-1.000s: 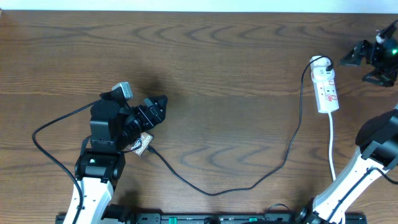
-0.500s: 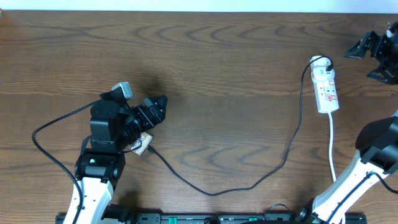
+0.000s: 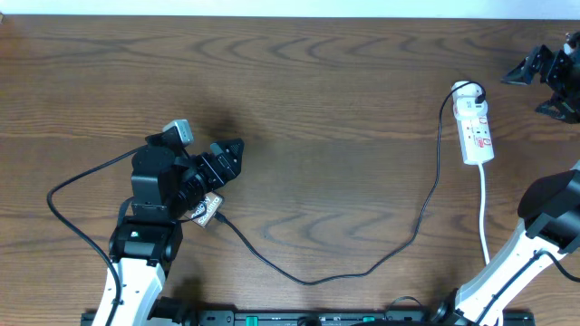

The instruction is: Plug charger to phone and switch on socket

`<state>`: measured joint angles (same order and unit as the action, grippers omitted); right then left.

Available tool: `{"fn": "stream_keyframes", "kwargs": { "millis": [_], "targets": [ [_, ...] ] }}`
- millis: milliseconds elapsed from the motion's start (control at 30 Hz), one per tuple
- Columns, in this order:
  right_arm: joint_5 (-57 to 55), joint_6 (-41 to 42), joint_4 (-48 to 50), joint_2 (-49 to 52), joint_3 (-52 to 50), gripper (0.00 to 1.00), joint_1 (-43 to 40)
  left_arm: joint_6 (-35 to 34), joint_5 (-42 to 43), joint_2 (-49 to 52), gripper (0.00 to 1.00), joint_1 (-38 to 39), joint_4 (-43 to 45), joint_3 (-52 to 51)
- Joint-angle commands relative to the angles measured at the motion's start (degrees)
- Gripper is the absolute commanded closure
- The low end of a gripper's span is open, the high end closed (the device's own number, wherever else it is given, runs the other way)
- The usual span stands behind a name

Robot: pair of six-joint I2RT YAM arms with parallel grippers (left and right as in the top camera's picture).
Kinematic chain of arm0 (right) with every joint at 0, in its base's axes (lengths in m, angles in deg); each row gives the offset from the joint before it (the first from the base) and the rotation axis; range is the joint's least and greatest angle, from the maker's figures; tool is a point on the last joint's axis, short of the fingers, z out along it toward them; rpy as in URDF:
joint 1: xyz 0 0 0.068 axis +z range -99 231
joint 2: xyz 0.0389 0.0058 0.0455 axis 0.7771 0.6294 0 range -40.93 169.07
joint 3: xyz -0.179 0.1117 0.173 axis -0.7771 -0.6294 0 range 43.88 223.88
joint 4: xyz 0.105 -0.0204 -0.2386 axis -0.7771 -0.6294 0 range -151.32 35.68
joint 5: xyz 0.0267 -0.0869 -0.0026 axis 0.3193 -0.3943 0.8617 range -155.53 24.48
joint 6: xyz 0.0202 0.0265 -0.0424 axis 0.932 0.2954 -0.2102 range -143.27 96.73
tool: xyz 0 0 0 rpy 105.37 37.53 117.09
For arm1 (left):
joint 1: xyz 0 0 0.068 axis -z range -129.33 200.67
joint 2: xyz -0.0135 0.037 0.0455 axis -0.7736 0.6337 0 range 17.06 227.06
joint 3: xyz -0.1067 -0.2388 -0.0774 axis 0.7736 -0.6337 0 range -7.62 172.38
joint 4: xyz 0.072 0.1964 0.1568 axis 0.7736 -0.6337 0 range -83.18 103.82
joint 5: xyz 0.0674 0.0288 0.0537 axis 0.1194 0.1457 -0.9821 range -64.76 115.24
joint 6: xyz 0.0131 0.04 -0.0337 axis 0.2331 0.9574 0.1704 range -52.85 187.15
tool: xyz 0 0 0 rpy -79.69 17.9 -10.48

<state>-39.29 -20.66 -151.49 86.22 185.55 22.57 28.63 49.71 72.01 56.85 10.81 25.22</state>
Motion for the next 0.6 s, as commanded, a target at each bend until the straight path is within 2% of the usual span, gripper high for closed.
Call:
{"fn": "stream_keyframes", "kwargs": {
  "millis": [0, 233, 367, 567],
  "targets": [
    [0.20, 0.76, -0.11, -1.53, 0.92, 0.01, 0.28, 1.38, -0.55, -0.31, 0.12, 0.28, -0.02, 1.57],
    [0.20, 0.76, -0.11, -1.53, 0.92, 0.01, 0.28, 1.44, -1.60, -1.05, 0.12, 0.50, -2.40, 1.07],
    [0.20, 0.76, -0.11, -1.53, 0.92, 0.01, 0.28, 1.42, -4.87, -7.61, 0.12, 0.72, -6.86, -1.36],
    [0.20, 0.76, -0.11, -1.53, 0.92, 0.01, 0.28, 1.40, -13.79, -22.32, 0.12, 0.72, -7.19, -9.55]
  ]
}}
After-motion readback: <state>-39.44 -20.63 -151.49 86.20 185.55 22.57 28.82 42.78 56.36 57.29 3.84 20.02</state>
